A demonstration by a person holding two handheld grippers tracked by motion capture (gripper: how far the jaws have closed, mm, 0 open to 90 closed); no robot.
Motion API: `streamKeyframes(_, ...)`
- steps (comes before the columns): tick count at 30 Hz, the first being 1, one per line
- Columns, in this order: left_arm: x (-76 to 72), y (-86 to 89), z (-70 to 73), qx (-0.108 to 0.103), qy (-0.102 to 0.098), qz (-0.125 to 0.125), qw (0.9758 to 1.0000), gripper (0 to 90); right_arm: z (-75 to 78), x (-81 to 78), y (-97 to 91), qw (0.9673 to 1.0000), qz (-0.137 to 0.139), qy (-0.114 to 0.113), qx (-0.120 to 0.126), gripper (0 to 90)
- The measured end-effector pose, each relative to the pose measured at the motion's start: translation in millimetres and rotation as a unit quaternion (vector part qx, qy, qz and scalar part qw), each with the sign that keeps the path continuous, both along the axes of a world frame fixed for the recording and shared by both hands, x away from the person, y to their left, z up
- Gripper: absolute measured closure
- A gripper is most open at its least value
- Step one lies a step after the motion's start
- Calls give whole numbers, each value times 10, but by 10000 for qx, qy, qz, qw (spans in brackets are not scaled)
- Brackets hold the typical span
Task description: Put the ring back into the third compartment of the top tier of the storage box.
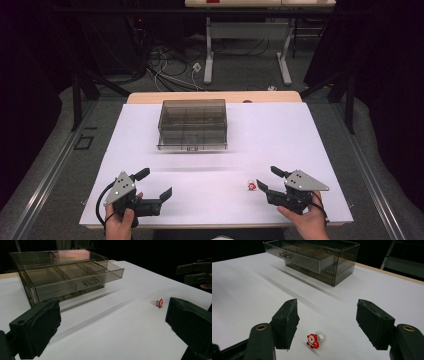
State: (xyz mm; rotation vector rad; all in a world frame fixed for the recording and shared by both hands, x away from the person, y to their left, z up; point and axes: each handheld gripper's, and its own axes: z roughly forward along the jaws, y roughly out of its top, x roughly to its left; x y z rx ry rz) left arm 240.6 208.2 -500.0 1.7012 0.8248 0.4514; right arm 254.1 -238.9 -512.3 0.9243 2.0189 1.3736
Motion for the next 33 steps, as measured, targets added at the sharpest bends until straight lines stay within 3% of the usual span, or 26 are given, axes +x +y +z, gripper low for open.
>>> streamKeyframes(3,-24,2,1,46,-3,-20,10000,1,17,19,19,9998,185,57,-81,358)
streamKeyframes(12,-74,9,-7,95,16,29,9999,2,3,86,78,9988,379,248,-159,406)
streamKeyframes(20,-95,19,-17,134,49,41,9999,2,-86,180,126,9955,552,635,-446,454)
streamKeyframes(29,-98,15,-20,148,60,43,9999,2,-148,277,184,9920,638,813,-720,498)
streamKeyframes(33,-97,9,-23,157,63,38,9998,2,-175,323,211,9909,675,900,-734,513)
